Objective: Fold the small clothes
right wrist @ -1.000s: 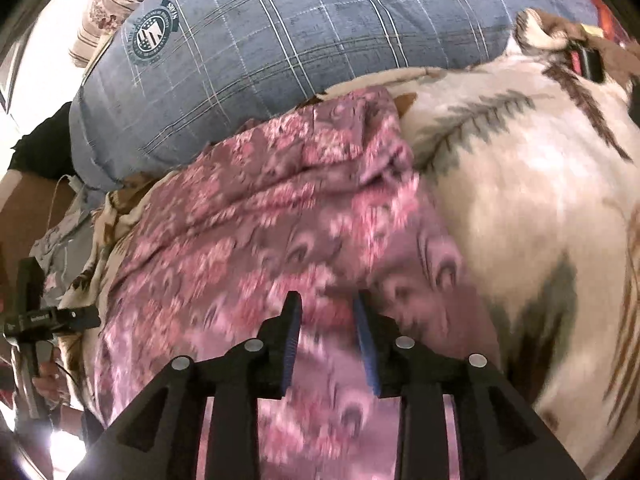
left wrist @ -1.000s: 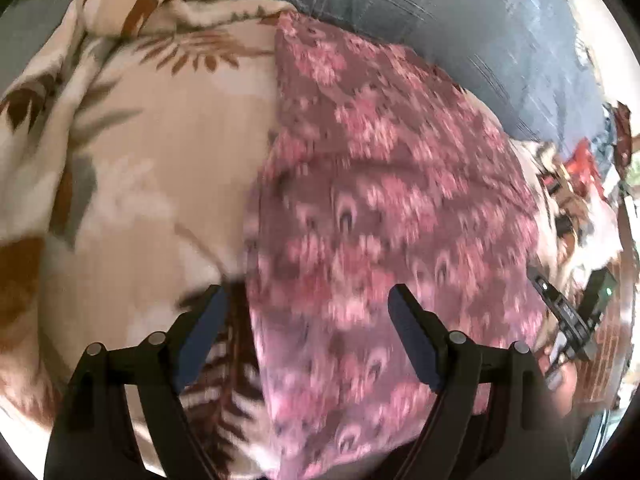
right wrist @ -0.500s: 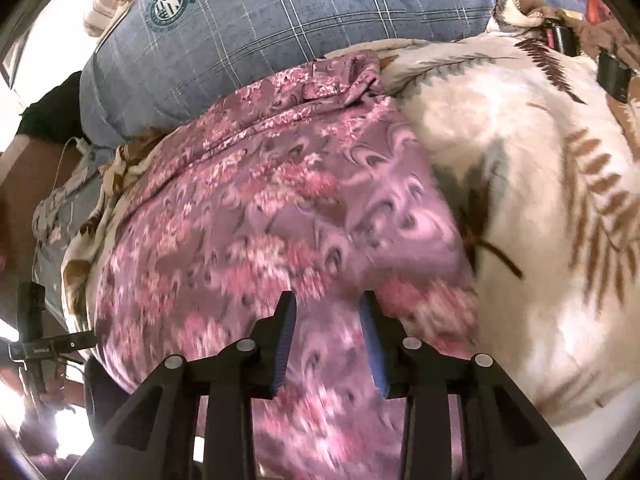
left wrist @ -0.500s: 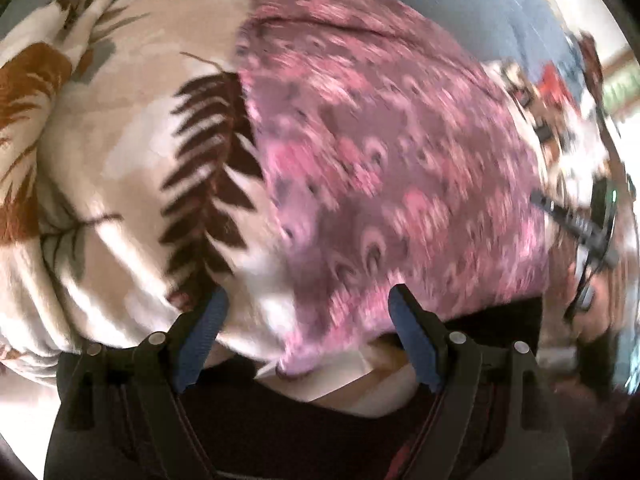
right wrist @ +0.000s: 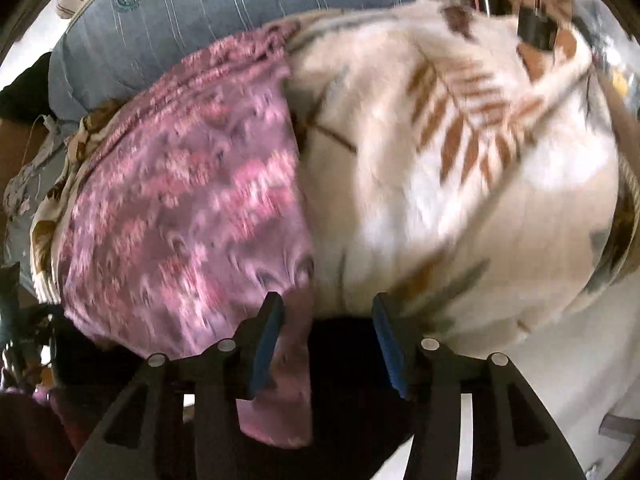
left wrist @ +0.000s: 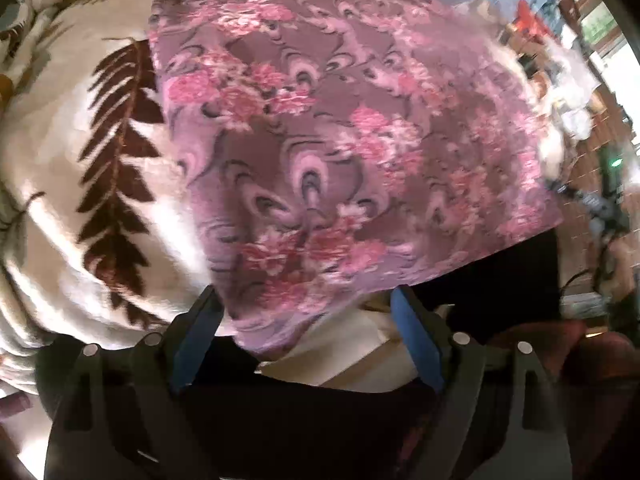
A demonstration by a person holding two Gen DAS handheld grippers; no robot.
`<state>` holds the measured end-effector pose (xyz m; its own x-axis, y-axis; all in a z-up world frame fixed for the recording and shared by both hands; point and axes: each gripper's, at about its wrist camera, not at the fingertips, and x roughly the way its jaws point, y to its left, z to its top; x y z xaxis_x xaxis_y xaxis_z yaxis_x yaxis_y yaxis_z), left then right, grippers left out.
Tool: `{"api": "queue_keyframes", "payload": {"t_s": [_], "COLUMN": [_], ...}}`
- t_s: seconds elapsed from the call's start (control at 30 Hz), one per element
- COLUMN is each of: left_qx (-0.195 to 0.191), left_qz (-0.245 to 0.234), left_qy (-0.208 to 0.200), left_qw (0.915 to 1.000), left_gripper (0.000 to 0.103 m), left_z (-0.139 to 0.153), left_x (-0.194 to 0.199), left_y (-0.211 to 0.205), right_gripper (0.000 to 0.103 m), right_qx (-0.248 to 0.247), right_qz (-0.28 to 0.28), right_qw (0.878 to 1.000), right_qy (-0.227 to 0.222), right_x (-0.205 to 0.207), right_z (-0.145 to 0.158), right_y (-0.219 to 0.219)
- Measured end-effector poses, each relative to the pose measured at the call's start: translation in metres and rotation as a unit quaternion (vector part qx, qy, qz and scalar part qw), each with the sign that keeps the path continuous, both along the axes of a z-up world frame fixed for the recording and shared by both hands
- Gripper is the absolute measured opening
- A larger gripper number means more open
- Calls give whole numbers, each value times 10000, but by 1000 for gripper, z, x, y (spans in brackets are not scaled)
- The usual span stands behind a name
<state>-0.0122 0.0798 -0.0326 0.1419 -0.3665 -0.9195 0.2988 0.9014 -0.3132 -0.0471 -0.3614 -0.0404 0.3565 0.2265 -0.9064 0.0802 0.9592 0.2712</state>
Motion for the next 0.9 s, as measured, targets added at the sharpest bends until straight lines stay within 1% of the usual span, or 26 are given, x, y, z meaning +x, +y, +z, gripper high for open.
{"api": "queue_keyframes", "payload": {"t_s": [0.07, 0.13, 0.23, 0.27, 0.33, 0.47, 0.5, 0.53, 0.57, 0.6, 0.63, 0.67, 0.73, 0.8, 0.83, 0.9], "left_qx": [-133, -124, -54, -7, 116, 58, 45, 57, 83, 21, -256, -445, -734, -1110, -1227, -1576], "left_qz": [-4, -5, -121, -182, -301, -356, -339, -328, -307, -252, -158, -115, -113, -103, -68, 83], "left_qy": [67, 70, 61, 67, 93, 197, 184, 167, 191, 251, 349, 366, 292, 140, 98, 28], "left_qw": [9999, 9999, 9999, 9998, 9994, 9992, 9992, 9993, 9993, 9994, 9989, 9983, 9968, 9937, 9924, 9875], "left_gripper": [79, 79, 79, 79, 79, 78, 59, 45, 18, 5, 5, 5, 5, 5, 5, 5], "left_z": [2, 1, -1, -3, -8, -14, -14, -12, -12, -11, -7, -3, 8, 24, 30, 42], "left_x": [0, -1, -5, -5, -5, -7, -8, -8, -7, -6, -3, -2, -1, 1, 4, 13], "left_y": [-1, -4, -4, -5, -6, -3, -2, 2, 7, 14, 22, 26, 29, 32, 34, 42], "right_gripper": [52, 55, 55, 55, 55, 54, 45, 28, 19, 13, 10, 9, 8, 8, 8, 8], "right_qx": [199, 322, 850, 905, 759, 559, 510, 475, 464, 480, 495, 541, 670, 839, 972, 1316], "right_qz": [160, 297, 541, 616, 877, 1229, 1313, 1392, 1537, 1676, 1802, 1889, 1963, 1912, 1841, 1637], "right_qw": [9995, 9990, 9949, 9940, 9932, 9908, 9900, 9891, 9870, 9847, 9823, 9802, 9772, 9758, 9749, 9717], "right_qy": [167, 84, 35, 22, 38, 71, 73, 67, 41, -29, -151, -234, -461, -656, -796, -1080], "right_x": [-3, -5, -4, -4, -1, 5, 5, 6, 5, 3, 1, 2, 0, 0, 1, 6], "right_z": [-8, -6, -1, -1, -3, -8, -8, -8, -7, -4, 1, 6, 17, 26, 32, 43], "right_y": [0, 1, 2, 3, 14, 30, 34, 37, 42, 45, 45, 49, 52, 50, 48, 42]}}
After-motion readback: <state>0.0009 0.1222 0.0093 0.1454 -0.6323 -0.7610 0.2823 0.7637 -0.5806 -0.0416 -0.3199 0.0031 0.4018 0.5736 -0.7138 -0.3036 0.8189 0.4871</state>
